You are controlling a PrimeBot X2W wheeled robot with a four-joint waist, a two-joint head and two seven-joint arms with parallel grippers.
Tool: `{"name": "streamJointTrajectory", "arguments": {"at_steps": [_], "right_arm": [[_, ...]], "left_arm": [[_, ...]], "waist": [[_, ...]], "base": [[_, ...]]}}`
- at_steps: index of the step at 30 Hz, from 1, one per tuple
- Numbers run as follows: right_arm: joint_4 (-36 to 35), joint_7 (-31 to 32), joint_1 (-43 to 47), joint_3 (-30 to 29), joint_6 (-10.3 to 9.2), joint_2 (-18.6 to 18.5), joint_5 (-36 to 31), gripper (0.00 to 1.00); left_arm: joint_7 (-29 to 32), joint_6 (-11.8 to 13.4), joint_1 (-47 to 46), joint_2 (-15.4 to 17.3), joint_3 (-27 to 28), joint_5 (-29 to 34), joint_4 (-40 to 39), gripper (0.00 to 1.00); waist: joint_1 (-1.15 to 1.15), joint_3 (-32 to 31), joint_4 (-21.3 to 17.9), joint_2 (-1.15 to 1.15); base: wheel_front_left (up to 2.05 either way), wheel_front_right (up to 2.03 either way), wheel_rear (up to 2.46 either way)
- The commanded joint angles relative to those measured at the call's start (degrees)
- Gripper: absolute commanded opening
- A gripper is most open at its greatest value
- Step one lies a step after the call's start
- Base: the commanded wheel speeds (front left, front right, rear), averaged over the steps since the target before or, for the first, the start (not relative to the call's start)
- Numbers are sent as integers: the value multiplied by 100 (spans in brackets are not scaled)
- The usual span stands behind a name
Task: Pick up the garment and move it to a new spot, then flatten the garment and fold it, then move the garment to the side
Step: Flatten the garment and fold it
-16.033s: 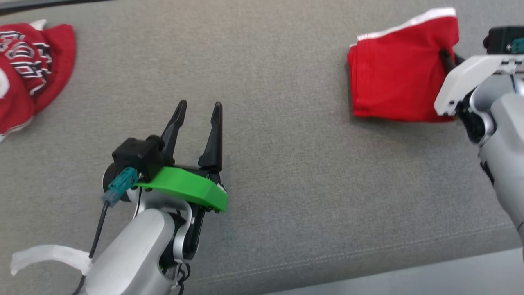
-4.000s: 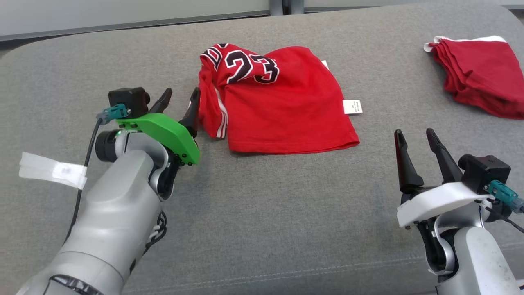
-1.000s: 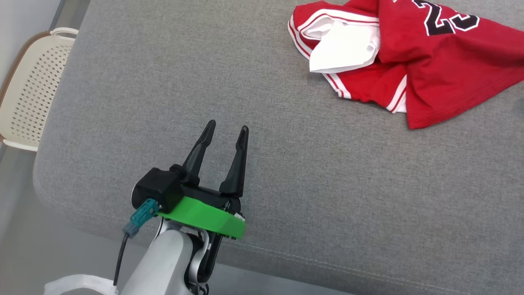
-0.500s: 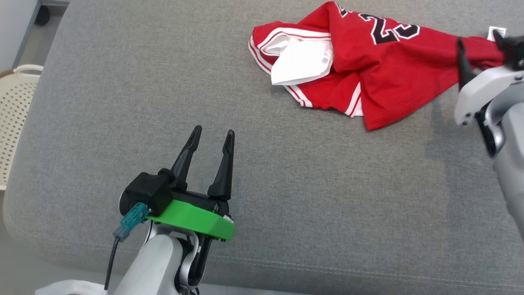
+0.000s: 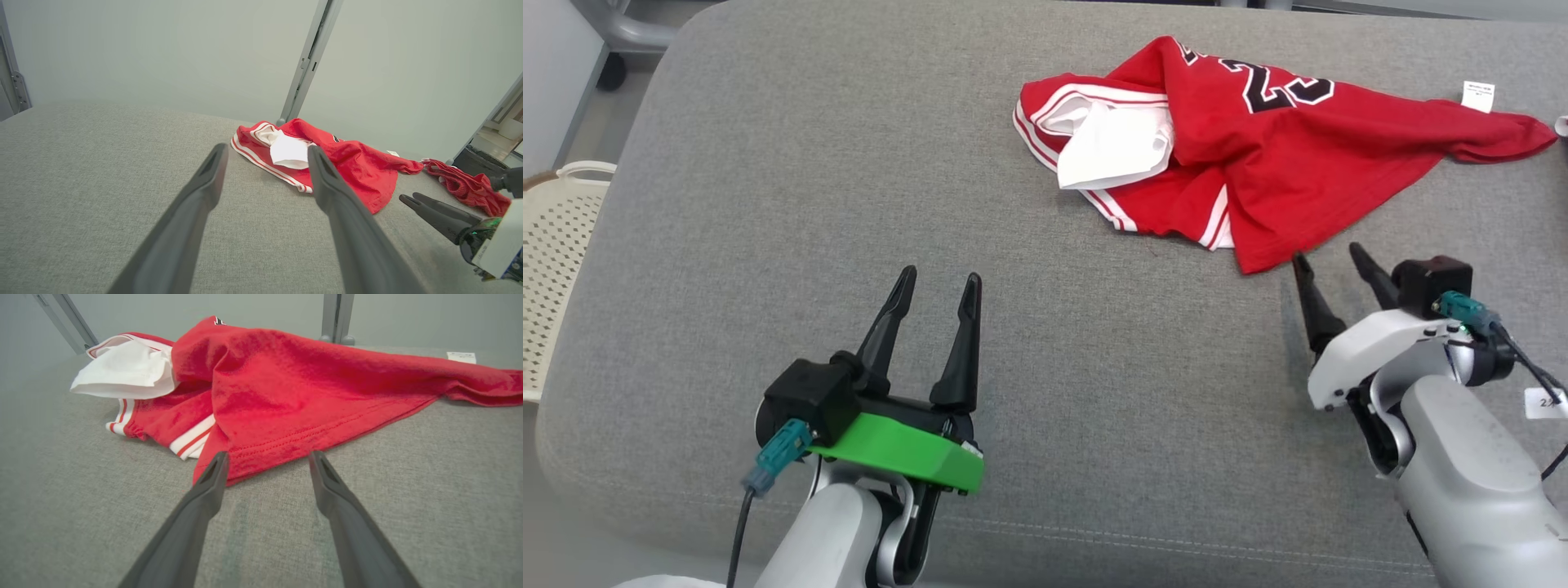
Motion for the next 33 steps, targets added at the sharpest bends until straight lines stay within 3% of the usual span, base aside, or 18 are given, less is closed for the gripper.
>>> {"name": "streamJointTrajectory", "arguments": {"at_steps": [1, 10, 19, 20, 22, 23, 26, 33], "right_arm": [[-79, 86, 186, 14, -2, 72, 66, 100], [91, 442, 179, -96, -2, 396, 316, 100], [628, 183, -174, -511, -2, 506, 338, 100], [698, 146, -222, -546, -2, 498, 302, 97], [823, 72, -325, -607, -2, 488, 230, 47], [877, 50, -369, -643, -2, 497, 215, 28], [1003, -22, -463, -725, -2, 490, 140, 0], [944, -88, -418, -646, -2, 566, 216, 0]], "left_arm": [[-12, 18, 69, 29, 5, -61, -31, 100], [-51, -16, -25, -64, -43, -93, 3, 100], [-66, -17, -3, -99, -5, -99, 74, 100], [-70, -16, -3, -102, -3, -96, 79, 100], [-75, -11, -5, -107, 3, -94, 81, 100], [-77, -10, -7, -109, 8, -90, 81, 100], [-81, -7, -5, -102, 16, -81, 84, 100], [-90, -3, 50, -67, 39, -79, 93, 100]], "waist": [[0, 1, 83, 0], [0, 129, 488, 0], [0, 149, 731, 0], [0, 149, 737, 0], [0, 149, 737, 0], [0, 149, 732, 0], [0, 141, 692, 0], [0, 61, 487, 0]], "base": [[0, 0, 0], [0, 0, 0], [0, 0, 0], [0, 0, 0], [0, 0, 0], [0, 0, 0], [0, 0, 0], [0, 0, 0]]}}
